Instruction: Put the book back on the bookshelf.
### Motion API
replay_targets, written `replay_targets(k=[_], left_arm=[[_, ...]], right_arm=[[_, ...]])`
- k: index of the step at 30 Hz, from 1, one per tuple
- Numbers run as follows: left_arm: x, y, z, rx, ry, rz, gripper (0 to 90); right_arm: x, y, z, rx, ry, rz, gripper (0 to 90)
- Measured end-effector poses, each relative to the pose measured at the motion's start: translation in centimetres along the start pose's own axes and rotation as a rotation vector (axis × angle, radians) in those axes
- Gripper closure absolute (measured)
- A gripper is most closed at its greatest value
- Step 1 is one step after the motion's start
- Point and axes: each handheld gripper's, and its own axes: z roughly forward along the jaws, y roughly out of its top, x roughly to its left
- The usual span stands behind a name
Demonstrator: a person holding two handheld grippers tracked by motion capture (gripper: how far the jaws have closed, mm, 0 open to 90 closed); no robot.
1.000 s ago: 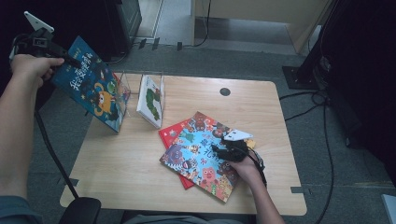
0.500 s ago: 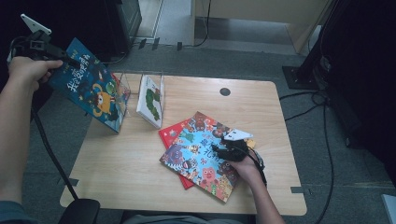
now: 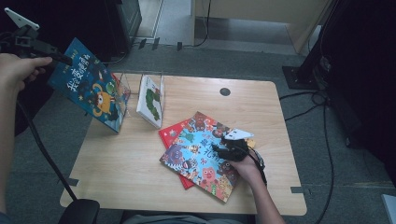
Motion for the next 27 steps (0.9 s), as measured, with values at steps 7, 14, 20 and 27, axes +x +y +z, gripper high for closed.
replay_targets(k=[7, 14, 20, 27], left_arm=[[-0.6, -1.9, -2.8, -0.023, 0.006, 0.037, 52.7], [-3.1, -3.9, -5.2, -0.068, -0.017, 0.11, 51.1], [-5.6, -5.7, -3.7, -0.051, -0.034, 0.177, 50.7], [-7.2, -7.9, 0.2, -0.026, -0.083, 0.211, 49.5]], right_arm=[[-0.2, 0.3, -0.1, 0.024, 0.016, 0.011, 44.4], [-0.8, 0.4, -0.7, 0.038, 0.035, 0.048, 44.7], [-1.5, 0.6, -1.9, 0.022, 0.021, 0.044, 44.8], [-2.7, 0.4, -2.7, -0.009, 0.015, 0.086, 45.3]])
